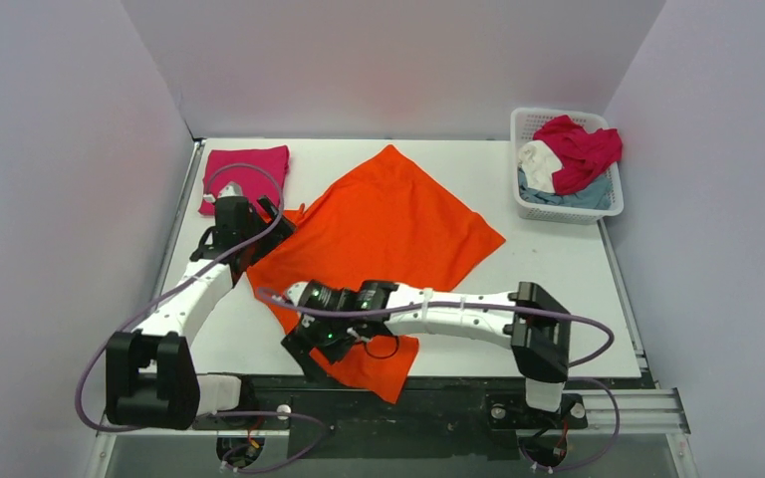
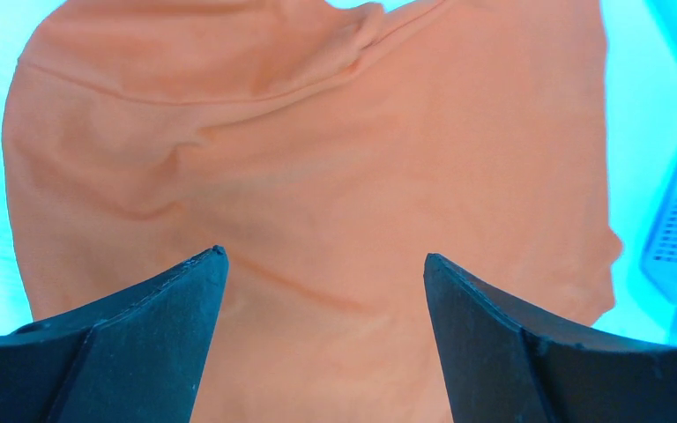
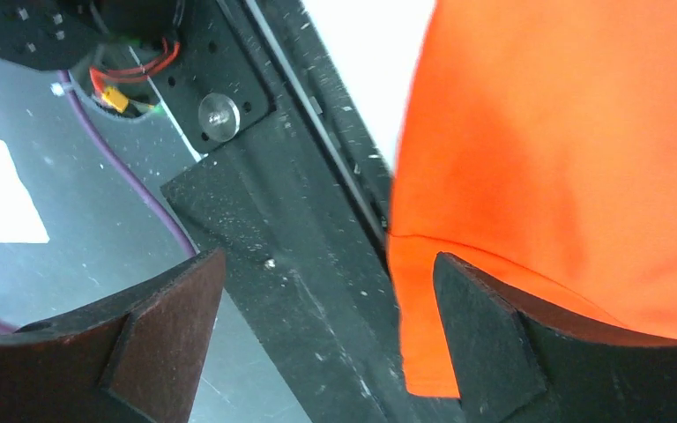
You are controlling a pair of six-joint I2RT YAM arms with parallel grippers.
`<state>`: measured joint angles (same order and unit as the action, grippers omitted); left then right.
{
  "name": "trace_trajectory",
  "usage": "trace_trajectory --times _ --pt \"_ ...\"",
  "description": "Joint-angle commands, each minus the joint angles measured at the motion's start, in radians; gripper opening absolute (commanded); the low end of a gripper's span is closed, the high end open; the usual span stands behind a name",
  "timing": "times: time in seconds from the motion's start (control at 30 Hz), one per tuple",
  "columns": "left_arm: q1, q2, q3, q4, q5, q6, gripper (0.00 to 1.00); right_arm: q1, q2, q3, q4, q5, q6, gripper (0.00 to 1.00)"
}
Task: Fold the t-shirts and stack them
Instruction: Flatten out the tshirt
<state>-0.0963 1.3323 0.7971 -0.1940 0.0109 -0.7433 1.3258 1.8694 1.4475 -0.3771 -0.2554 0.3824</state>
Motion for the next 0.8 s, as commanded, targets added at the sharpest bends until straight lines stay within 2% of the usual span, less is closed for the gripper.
trace_trajectory --times 0.0,0.17,0.2,0.33,0.47,0.57,0.67,0.77 --pt "-0.005 -0.11 0.009 -0.012 0.041 -0.015 0.93 -0.181 -0.182 -0.068 -0.042 0.009 0.034 0.83" --pt "-0.048 -0.113 -0.065 0.031 0.086 -0.063 0.93 -0.533 -0.295 -0.185 -0.032 0.169 0.139 0.84" --pt "-0.076 -0.107 -0.071 0.032 0.098 -0.065 0.93 -0.629 -0.294 -0.195 -0.033 0.202 0.147 0.84" --pt "-0.185 -0.05 -0.108 0.061 0.089 -0.084 0.93 -0.814 -0.192 -0.12 -0.044 0.323 0.085 0.85" --pt "-0.229 0.049 -0.098 0.074 0.079 -0.097 0.93 -0.92 0.015 0.043 -0.1 0.305 0.068 0.84" --pt "-0.234 0.124 -0.066 0.063 0.065 -0.088 0.93 -0.943 0.14 0.141 -0.133 0.331 0.059 0.83" --pt "-0.237 0.179 -0.043 0.063 0.055 -0.079 0.93 -0.951 0.187 0.16 -0.147 0.346 0.065 0.83" --pt "-0.239 0.265 0.023 0.059 0.025 -0.048 0.93 -0.957 0.184 0.102 -0.146 0.353 0.095 0.83"
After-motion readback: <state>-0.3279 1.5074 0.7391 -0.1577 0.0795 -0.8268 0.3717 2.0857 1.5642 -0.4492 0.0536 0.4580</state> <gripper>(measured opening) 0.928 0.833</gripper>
